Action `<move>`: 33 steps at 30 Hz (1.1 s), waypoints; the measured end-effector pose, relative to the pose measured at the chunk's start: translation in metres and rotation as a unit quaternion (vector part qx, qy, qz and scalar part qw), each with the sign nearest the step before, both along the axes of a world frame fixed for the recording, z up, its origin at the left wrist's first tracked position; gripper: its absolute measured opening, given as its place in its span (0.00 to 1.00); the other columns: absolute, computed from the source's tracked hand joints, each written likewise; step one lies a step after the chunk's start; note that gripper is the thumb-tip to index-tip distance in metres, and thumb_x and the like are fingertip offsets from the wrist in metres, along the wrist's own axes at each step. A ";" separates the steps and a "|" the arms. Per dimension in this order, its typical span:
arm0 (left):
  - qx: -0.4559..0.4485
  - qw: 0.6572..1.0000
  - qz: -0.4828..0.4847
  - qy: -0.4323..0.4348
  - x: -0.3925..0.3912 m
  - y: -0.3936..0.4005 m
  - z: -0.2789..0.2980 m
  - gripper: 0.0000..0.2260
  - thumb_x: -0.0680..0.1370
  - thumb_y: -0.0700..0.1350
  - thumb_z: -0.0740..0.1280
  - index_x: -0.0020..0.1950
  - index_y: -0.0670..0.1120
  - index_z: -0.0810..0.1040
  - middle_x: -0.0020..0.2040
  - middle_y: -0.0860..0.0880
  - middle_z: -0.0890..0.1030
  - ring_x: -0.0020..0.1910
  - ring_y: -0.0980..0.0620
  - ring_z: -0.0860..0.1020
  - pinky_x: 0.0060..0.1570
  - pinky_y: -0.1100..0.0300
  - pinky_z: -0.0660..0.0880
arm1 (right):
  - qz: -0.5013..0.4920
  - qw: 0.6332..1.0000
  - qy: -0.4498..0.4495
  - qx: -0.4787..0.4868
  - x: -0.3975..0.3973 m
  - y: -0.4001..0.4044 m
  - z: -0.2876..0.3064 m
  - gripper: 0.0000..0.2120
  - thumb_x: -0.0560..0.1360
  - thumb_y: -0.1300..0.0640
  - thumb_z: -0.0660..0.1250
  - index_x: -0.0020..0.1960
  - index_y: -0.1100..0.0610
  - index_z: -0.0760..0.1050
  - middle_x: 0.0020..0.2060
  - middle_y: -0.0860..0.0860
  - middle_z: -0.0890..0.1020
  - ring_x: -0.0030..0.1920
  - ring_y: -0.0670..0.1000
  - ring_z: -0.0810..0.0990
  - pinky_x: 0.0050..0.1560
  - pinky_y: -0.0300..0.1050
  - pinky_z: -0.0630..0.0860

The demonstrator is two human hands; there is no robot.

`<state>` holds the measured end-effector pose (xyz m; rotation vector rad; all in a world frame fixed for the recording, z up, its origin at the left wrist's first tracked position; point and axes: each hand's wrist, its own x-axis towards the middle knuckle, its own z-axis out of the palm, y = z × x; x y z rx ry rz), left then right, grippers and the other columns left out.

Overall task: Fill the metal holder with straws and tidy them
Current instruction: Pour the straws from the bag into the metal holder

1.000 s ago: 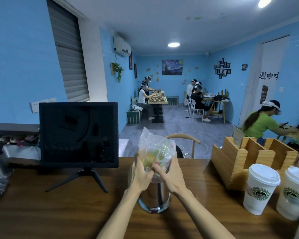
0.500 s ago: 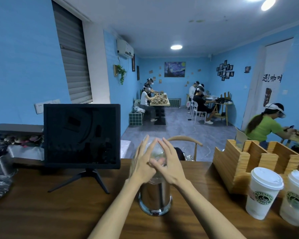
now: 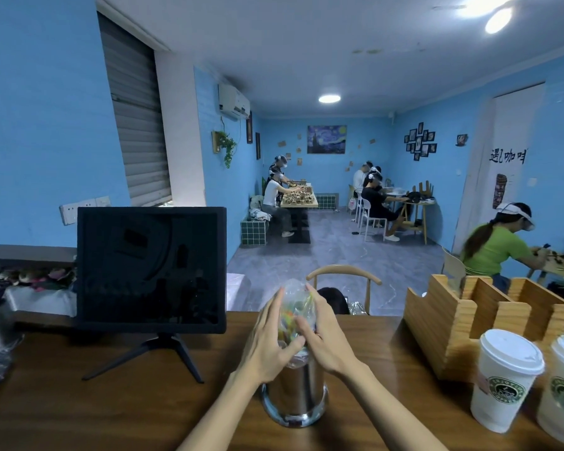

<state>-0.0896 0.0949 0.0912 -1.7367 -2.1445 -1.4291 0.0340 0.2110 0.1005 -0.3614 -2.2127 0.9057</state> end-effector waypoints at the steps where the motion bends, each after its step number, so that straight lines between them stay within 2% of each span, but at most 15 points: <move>1: 0.005 1.000 -0.010 -0.013 -0.001 -0.001 0.001 0.44 0.74 0.62 0.67 0.82 0.57 0.44 0.82 0.60 0.47 0.80 0.62 0.48 0.79 0.55 0.54 | 0.002 1.000 0.000 -0.008 0.001 0.001 -0.001 0.34 0.81 0.34 0.58 0.80 0.40 0.47 0.77 0.30 0.53 0.78 0.33 0.53 0.80 0.49 0.56; 4: 0.028 0.999 -0.013 -0.018 0.000 -0.002 0.007 0.51 0.71 0.65 0.72 0.82 0.54 0.42 0.82 0.59 0.41 0.81 0.61 0.41 0.77 0.60 0.48 | -0.009 0.999 0.005 -0.045 0.003 0.000 0.001 0.37 0.81 0.39 0.61 0.80 0.35 0.39 0.79 0.32 0.49 0.77 0.32 0.52 0.76 0.43 0.60; 6: 0.016 1.000 -0.003 -0.010 0.001 0.002 0.009 0.54 0.69 0.68 0.73 0.82 0.56 0.42 0.82 0.60 0.40 0.81 0.60 0.41 0.78 0.59 0.51 | -0.024 0.999 -0.013 -0.041 0.004 -0.003 0.004 0.40 0.80 0.37 0.62 0.77 0.30 0.35 0.78 0.30 0.48 0.73 0.32 0.56 0.69 0.41 0.64; 9: -0.041 0.999 0.025 -0.023 0.004 0.005 0.011 0.57 0.63 0.75 0.72 0.81 0.64 0.41 0.82 0.62 0.41 0.81 0.60 0.47 0.77 0.52 0.61 | -0.019 0.999 -0.019 -0.037 0.004 0.000 0.004 0.39 0.79 0.38 0.65 0.78 0.29 0.41 0.74 0.24 0.52 0.68 0.23 0.57 0.66 0.37 0.63; 11: -0.064 0.997 0.034 -0.019 0.003 0.007 0.012 0.57 0.61 0.76 0.71 0.81 0.65 0.42 0.82 0.61 0.45 0.81 0.59 0.49 0.77 0.49 0.62 | -0.016 0.999 -0.021 -0.037 0.006 0.004 0.003 0.37 0.77 0.37 0.68 0.78 0.30 0.49 0.74 0.27 0.58 0.66 0.20 0.59 0.66 0.36 0.63; 13: -0.070 0.997 0.031 -0.015 0.002 0.006 0.013 0.57 0.61 0.75 0.72 0.81 0.64 0.42 0.82 0.60 0.47 0.81 0.58 0.51 0.77 0.50 0.62 | -0.022 0.998 -0.039 -0.034 0.008 0.007 0.003 0.36 0.74 0.35 0.70 0.76 0.31 0.53 0.74 0.34 0.65 0.63 0.26 0.68 0.62 0.39 0.67; 15: -0.075 0.997 0.026 -0.023 0.001 0.007 0.013 0.58 0.61 0.74 0.73 0.81 0.65 0.42 0.82 0.61 0.47 0.80 0.58 0.52 0.76 0.50 0.63 | -0.025 0.997 -0.047 -0.047 0.008 0.008 0.000 0.38 0.71 0.31 0.69 0.75 0.32 0.55 0.72 0.36 0.69 0.58 0.35 0.74 0.59 0.40 0.70; 17: -0.078 0.996 0.017 -0.041 -0.001 0.007 0.012 0.59 0.60 0.73 0.74 0.80 0.65 0.41 0.82 0.61 0.45 0.80 0.58 0.51 0.76 0.50 0.62 | -0.021 0.997 -0.041 -0.056 0.007 0.008 -0.004 0.39 0.71 0.29 0.69 0.76 0.35 0.57 0.72 0.34 0.68 0.60 0.37 0.74 0.64 0.43 0.71; 19: -0.086 0.995 0.010 -0.056 -0.005 0.007 0.011 0.59 0.60 0.72 0.75 0.80 0.65 0.41 0.82 0.61 0.43 0.80 0.59 0.51 0.76 0.52 0.62 | -0.012 0.997 -0.034 -0.062 0.006 0.007 -0.007 0.39 0.71 0.30 0.69 0.77 0.38 0.59 0.72 0.34 0.68 0.68 0.37 0.72 0.71 0.48 0.70; 22: -0.103 0.993 0.000 -0.058 -0.009 0.007 0.010 0.57 0.60 0.74 0.75 0.80 0.64 0.47 0.82 0.61 0.47 0.80 0.57 0.54 0.76 0.51 0.64 | -0.001 0.997 -0.027 -0.079 0.005 0.006 -0.008 0.40 0.72 0.31 0.69 0.78 0.39 0.59 0.74 0.34 0.66 0.72 0.35 0.67 0.74 0.50 0.67; 25: -0.075 0.992 -0.014 -0.105 -0.010 0.005 0.012 0.56 0.58 0.71 0.79 0.78 0.70 0.50 0.81 0.62 0.50 0.80 0.56 0.54 0.77 0.49 0.60 | 0.011 0.992 -0.021 -0.125 0.004 0.006 -0.006 0.45 0.72 0.33 0.72 0.81 0.36 0.50 0.76 0.34 0.64 0.73 0.34 0.65 0.74 0.41 0.66; 27: -0.070 0.993 0.004 -0.098 -0.010 0.002 0.012 0.58 0.56 0.70 0.80 0.77 0.73 0.47 0.82 0.61 0.48 0.80 0.56 0.49 0.78 0.49 0.52 | 0.026 0.989 -0.024 -0.143 0.006 0.003 -0.005 0.47 0.74 0.41 0.74 0.80 0.35 0.43 0.74 0.29 0.62 0.68 0.26 0.66 0.66 0.27 0.66; 29: -0.090 0.992 0.014 -0.091 -0.010 -0.002 0.011 0.62 0.55 0.68 0.81 0.76 0.73 0.41 0.82 0.59 0.50 0.80 0.54 0.49 0.78 0.46 0.49 | 0.045 0.983 -0.020 -0.176 0.007 0.005 -0.009 0.49 0.75 0.50 0.76 0.78 0.37 0.40 0.72 0.30 0.62 0.65 0.24 0.68 0.60 0.23 0.67; 31: -0.108 0.988 0.005 -0.107 -0.009 -0.004 0.011 0.62 0.57 0.63 0.81 0.76 0.74 0.39 0.81 0.57 0.57 0.79 0.51 0.54 0.78 0.44 0.53 | 0.054 0.980 -0.021 -0.190 0.007 0.005 -0.010 0.54 0.71 0.53 0.80 0.78 0.38 0.41 0.73 0.36 0.68 0.67 0.31 0.73 0.63 0.28 0.70; 33: -0.118 0.988 0.004 -0.100 -0.005 -0.005 0.012 0.59 0.60 0.60 0.80 0.76 0.73 0.40 0.78 0.58 0.62 0.77 0.52 0.57 0.78 0.46 0.53 | 0.049 0.981 -0.023 -0.188 0.005 0.004 -0.010 0.59 0.66 0.47 0.84 0.80 0.37 0.42 0.74 0.40 0.69 0.70 0.38 0.73 0.71 0.39 0.71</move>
